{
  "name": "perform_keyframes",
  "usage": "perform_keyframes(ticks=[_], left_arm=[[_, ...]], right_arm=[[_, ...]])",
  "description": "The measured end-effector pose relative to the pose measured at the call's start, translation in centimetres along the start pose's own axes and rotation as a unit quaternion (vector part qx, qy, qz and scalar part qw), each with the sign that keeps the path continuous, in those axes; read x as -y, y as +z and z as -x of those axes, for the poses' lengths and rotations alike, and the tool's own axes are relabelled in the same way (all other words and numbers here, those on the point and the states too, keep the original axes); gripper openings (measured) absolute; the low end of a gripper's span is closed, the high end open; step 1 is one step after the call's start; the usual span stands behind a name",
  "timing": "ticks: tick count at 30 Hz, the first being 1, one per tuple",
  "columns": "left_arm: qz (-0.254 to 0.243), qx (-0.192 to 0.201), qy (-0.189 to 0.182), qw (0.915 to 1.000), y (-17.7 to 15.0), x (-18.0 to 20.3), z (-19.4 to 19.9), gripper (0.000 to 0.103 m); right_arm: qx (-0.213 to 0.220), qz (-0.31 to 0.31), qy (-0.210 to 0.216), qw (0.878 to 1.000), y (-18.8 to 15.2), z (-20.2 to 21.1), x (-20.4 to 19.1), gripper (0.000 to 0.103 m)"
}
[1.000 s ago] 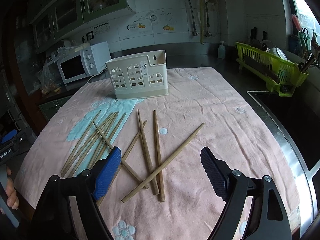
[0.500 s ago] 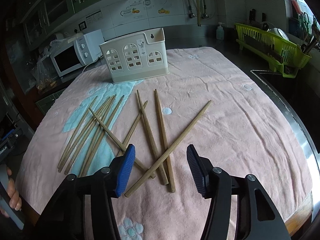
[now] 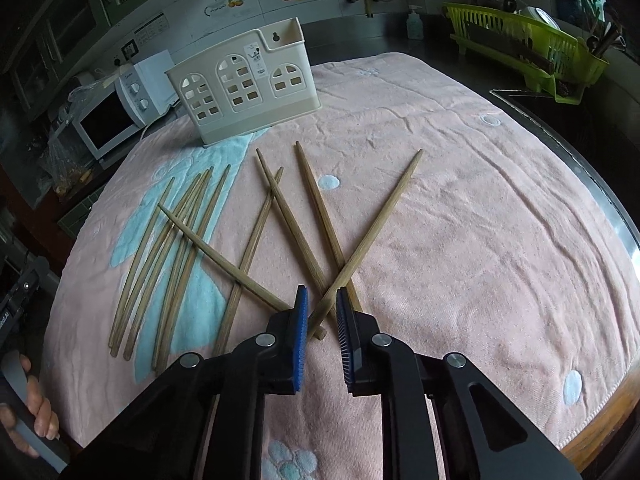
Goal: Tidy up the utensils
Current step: 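Lower the right tool onto a wooden chopstick and close on it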
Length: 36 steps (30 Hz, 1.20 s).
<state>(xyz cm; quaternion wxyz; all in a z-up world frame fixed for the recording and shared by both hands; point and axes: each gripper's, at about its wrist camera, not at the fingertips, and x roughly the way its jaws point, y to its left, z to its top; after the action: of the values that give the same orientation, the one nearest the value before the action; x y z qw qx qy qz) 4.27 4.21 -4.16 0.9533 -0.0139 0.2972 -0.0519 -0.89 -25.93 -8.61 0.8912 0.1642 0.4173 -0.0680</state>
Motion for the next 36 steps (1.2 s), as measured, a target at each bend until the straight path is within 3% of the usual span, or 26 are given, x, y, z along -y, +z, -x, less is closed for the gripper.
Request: perform_keyframes(ticks=[11,23,36], left_arm=[[0.002,-0.006,-0.022,0.9997,-0.1,-0.3,-1.6,0.098],[-0.003,-0.019,-0.033,0.9992,-0.4,0.3,-2.5,0.098],[-0.008,-0.031,-0.039,0.9987,-0.7,1.5,-1.9,0.098]], right_arm=[[-0.032,-0.098,0.013,0.995,1.5,-1.9,2.1,0.015],[-0.043,-0.114,0.002,0.993,1.8,-2.8,2.8,0.011],[-0.030,-0.062,-0.016,0.997,1.5,-2.1,3.6,0.007]])
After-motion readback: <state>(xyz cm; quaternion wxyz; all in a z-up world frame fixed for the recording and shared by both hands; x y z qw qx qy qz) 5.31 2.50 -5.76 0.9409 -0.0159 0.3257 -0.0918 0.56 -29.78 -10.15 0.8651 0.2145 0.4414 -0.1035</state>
